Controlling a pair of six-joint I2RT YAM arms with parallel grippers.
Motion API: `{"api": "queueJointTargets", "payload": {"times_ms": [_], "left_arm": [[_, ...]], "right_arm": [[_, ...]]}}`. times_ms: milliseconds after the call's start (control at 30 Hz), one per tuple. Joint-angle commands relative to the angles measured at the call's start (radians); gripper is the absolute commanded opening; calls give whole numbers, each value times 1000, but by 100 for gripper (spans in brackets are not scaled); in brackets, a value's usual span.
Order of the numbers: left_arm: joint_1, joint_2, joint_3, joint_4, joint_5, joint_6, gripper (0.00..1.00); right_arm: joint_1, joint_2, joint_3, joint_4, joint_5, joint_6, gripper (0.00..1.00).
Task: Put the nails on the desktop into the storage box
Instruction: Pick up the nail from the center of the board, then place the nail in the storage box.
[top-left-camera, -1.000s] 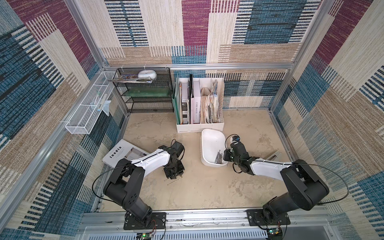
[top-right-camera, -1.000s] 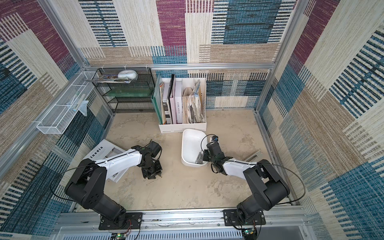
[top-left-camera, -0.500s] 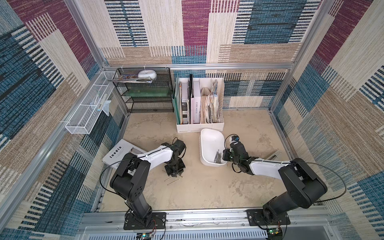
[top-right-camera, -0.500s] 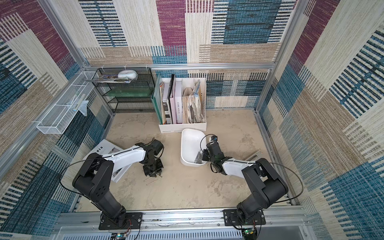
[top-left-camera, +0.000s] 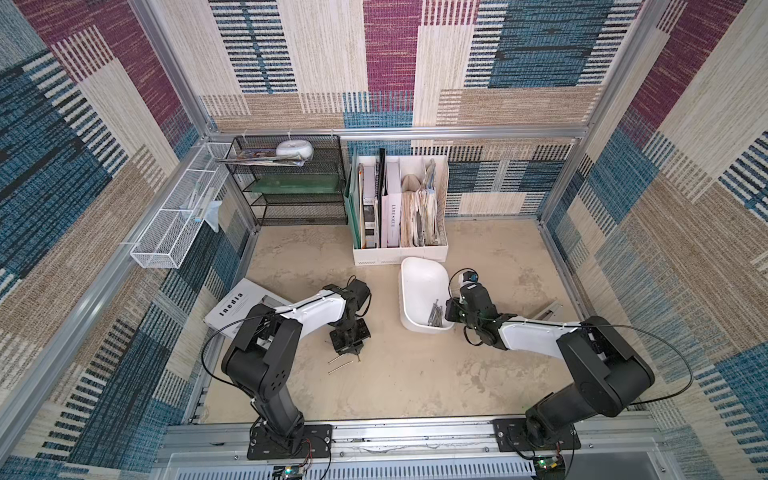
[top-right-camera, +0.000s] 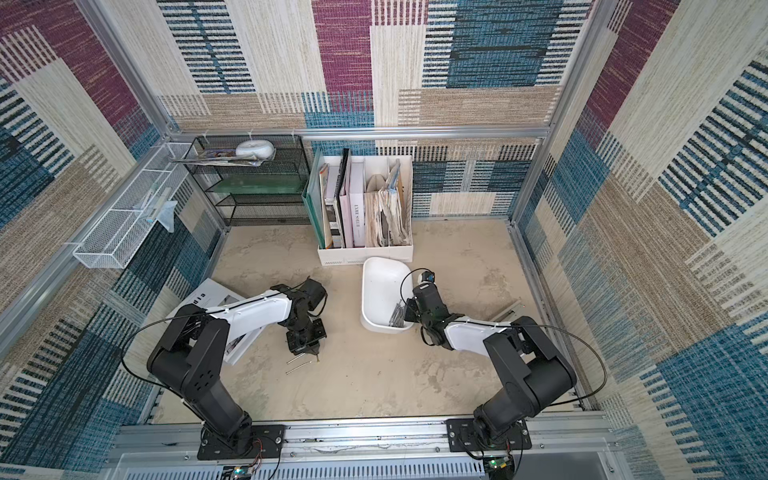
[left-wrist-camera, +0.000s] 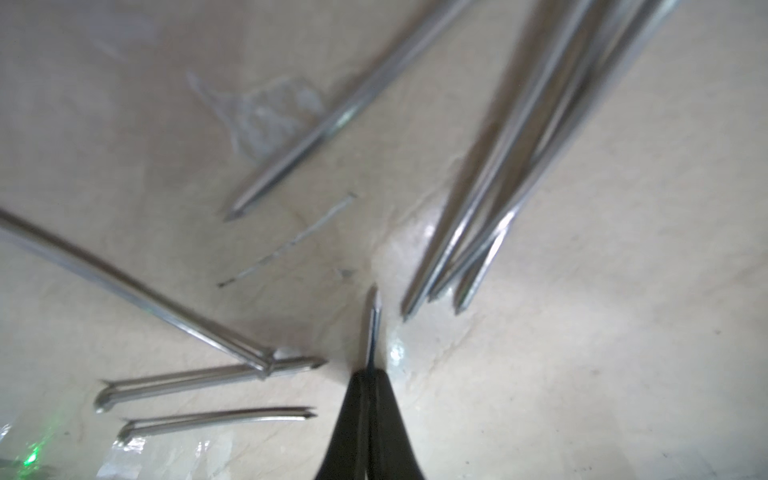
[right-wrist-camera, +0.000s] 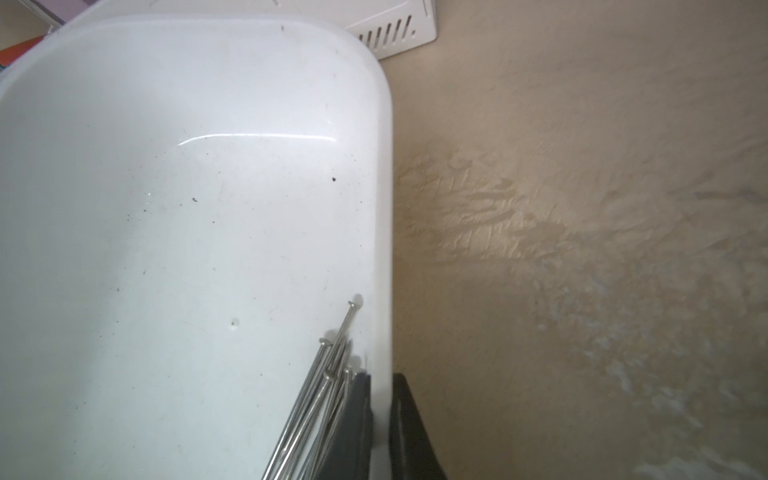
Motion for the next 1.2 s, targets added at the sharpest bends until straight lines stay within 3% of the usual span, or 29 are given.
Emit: {"api": "queueJointTargets", "payload": {"times_ms": [0, 300, 433, 667, 800, 1000, 1167], "left_arm": [[-10, -15, 2, 100, 69, 52, 0], [-54, -224, 160, -137, -9, 209, 0], [-99, -255, 309, -218, 6, 266, 0], [-292, 15, 801, -372, -15, 464, 0], [-323, 225, 1033, -486, -37, 518, 0], [-315, 411, 1097, -488, -82, 463, 0], [-287, 456, 1078, -395, -73, 399, 0]], "right_arm": [[1, 1, -4, -103, -8, -11, 0], [2, -11, 0, -117, 1, -6, 0], [2, -10, 6, -126, 4, -9, 0], [3, -14, 13, -137, 7, -11, 0], [3, -12, 19, -152, 10, -13, 0], [3, -16, 19, -153, 5, -13, 0], [4, -19, 16, -150, 4, -12, 0]]}}
